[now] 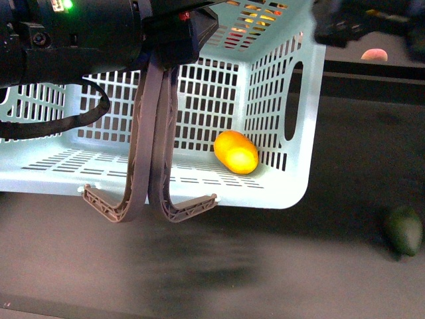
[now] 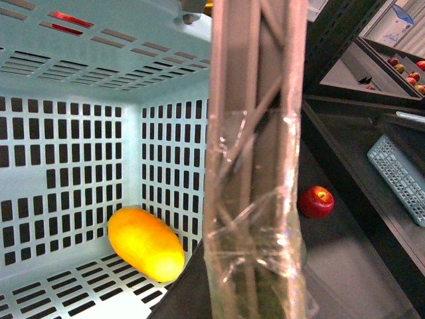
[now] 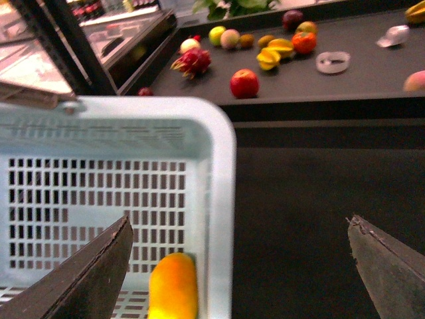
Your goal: Pick mango with right arm and hold basket with left
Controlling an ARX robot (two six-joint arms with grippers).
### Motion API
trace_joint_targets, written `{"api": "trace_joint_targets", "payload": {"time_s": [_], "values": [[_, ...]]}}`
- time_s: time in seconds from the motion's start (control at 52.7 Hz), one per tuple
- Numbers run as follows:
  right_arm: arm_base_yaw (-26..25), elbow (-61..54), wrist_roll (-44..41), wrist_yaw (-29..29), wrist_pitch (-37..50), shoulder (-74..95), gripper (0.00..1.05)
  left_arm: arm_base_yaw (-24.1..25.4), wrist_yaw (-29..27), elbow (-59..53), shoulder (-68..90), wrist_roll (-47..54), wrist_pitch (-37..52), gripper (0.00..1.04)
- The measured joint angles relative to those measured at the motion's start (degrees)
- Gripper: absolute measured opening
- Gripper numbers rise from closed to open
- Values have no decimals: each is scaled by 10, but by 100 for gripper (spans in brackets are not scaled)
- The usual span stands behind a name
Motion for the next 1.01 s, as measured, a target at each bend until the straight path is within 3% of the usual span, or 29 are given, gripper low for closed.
{"api": "trace_joint_targets", "payload": {"time_s": [0.341,0.645,0.91,1.005], "values": [[-98,-136,14,8,-90,-232,97,-1,4,0,0,0,0,9],[-83,-226,20,87,-217,-425,97,-1,3,0,0,0,0,9],[-81,-226,18,86,-217,-430,97,-1,2,0,0,-1,0,9],[-121,-269,-44,-9,-83,-421,83,-1,2,0,0,0,0,9]]}}
